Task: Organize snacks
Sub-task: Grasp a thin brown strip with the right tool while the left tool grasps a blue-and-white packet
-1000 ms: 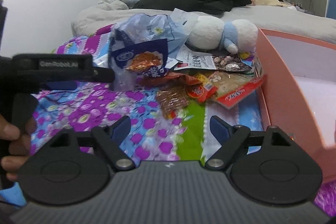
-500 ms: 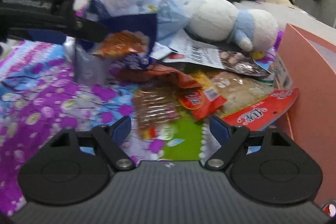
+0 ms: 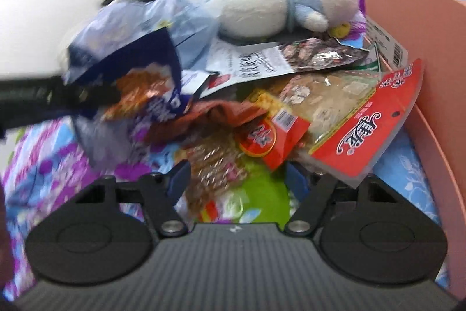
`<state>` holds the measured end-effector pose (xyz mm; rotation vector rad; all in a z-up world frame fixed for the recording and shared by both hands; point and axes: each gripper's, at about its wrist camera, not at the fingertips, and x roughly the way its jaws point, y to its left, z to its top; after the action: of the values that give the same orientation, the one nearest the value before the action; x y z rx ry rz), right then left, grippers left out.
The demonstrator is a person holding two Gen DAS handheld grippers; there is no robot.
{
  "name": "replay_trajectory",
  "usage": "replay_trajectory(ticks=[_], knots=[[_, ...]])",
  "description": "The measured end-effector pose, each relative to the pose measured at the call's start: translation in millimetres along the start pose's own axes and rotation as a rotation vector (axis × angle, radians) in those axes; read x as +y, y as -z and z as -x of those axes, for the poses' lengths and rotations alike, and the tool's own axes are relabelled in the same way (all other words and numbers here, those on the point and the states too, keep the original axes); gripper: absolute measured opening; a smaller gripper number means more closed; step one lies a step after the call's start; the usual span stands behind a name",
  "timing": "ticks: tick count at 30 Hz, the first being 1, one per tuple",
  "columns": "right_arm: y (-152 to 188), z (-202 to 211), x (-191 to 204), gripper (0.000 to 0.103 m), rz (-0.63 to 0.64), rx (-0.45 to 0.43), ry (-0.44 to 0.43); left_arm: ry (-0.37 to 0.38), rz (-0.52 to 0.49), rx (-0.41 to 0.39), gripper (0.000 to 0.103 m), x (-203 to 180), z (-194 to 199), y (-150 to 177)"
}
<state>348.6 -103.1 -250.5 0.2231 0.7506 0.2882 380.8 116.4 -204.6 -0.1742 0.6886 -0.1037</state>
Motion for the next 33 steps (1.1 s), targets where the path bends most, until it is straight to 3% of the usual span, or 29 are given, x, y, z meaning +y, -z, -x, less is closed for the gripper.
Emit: replay_trajectory(ticks=[2,4,8,19,29,33], knots=[[-4,-2,0,0.043,-0.018,-0.001,0.019,0.018,0.004,-0.014,0.016,-1,3,0],[-6,0,-5,0.027,-0.043,0.005,0.018,0.038,0.008,-0.019,0.011,-3,5,1],[-6,10,-10,0.007,-0.06,0.015,0.005,0.059,0.006,-0.029,0.007,-9,15,2],[7,68,-7,0.004,-0.07,-0.005,-0.022,0.073,0.033,-0.048,0.005,-31,71,16],[37,126,-12,0.003,-0.035,0.002,-0.015,0.106,0.05,-0.044,0.004,-53,129,52],[54,142,-19,0.003,-0.032,0.004,0.001,0.096,0.095,-0.038,0.005,-49,133,66]])
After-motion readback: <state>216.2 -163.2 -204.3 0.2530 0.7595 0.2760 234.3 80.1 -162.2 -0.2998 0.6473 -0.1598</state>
